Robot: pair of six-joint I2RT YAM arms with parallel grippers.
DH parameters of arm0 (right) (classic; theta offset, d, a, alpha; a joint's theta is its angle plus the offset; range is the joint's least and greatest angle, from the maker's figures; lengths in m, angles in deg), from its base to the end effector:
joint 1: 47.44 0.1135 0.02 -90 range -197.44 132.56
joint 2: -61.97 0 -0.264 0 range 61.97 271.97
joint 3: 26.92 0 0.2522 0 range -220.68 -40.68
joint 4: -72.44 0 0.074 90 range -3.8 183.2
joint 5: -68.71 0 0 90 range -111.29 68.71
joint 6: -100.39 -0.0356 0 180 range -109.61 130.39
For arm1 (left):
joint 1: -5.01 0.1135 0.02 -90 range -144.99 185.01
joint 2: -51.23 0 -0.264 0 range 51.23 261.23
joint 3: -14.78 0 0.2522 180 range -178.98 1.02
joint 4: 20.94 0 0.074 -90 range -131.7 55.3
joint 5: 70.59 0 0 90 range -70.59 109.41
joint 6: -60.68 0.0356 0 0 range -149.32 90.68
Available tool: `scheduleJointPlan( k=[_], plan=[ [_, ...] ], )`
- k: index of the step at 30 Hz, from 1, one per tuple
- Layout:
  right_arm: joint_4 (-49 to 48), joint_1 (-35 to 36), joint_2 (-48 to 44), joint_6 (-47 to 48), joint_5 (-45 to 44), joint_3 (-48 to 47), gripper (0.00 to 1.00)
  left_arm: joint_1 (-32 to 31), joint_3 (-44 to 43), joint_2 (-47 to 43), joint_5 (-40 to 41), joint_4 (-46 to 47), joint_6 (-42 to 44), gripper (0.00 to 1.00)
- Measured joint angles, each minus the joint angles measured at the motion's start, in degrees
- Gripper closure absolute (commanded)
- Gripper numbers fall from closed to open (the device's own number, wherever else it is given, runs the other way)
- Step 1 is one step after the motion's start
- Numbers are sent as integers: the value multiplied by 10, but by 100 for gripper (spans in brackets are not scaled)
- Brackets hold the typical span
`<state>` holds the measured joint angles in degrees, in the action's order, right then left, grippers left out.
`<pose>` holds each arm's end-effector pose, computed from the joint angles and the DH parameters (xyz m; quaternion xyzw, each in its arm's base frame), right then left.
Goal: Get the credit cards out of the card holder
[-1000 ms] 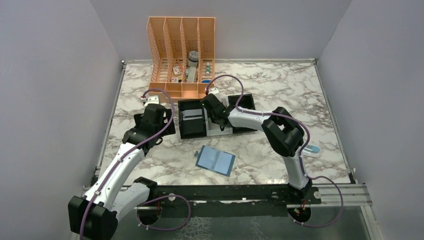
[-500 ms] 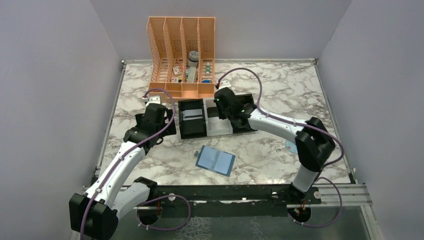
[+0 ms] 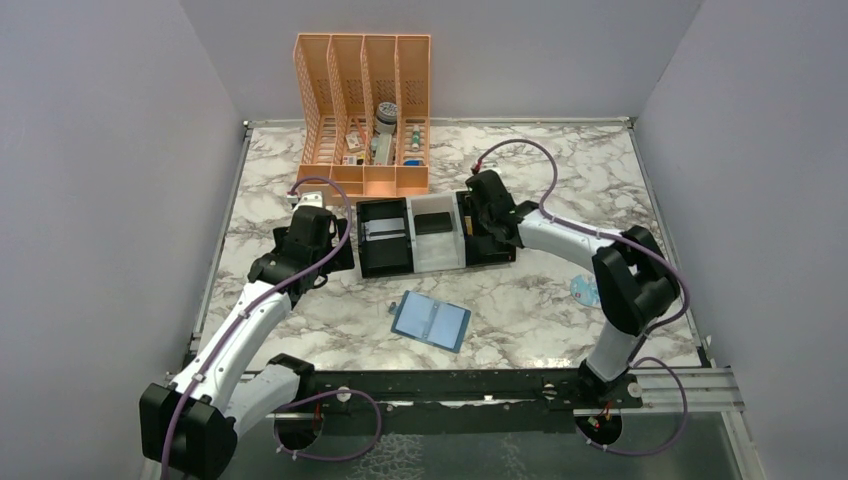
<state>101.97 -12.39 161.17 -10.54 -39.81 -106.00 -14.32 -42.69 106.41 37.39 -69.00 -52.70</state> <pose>0.3084 0.2025 0.2052 -0.0588 0.9262 0.0264 0.3715 0.1891 -0.0547 0.2630 -0.0911 0.9124 -0.0006 0.3990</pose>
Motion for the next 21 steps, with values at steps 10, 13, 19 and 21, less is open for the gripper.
scheduleJointPlan(
  k=[10,13,19,21],
  plan=[
    [8,0,84,-5,19,-16,80,1,0,6,-7,3,2,1],
    [7,0,88,-5,18,-19,80,1,0,8,-7,3,3,1],
    [-19,-3,107,5,7,-31,80,2,0,12,-8,3,4,1],
    [-39,-4,113,13,4,-32,80,2,0,12,-8,4,4,1]
  ],
)
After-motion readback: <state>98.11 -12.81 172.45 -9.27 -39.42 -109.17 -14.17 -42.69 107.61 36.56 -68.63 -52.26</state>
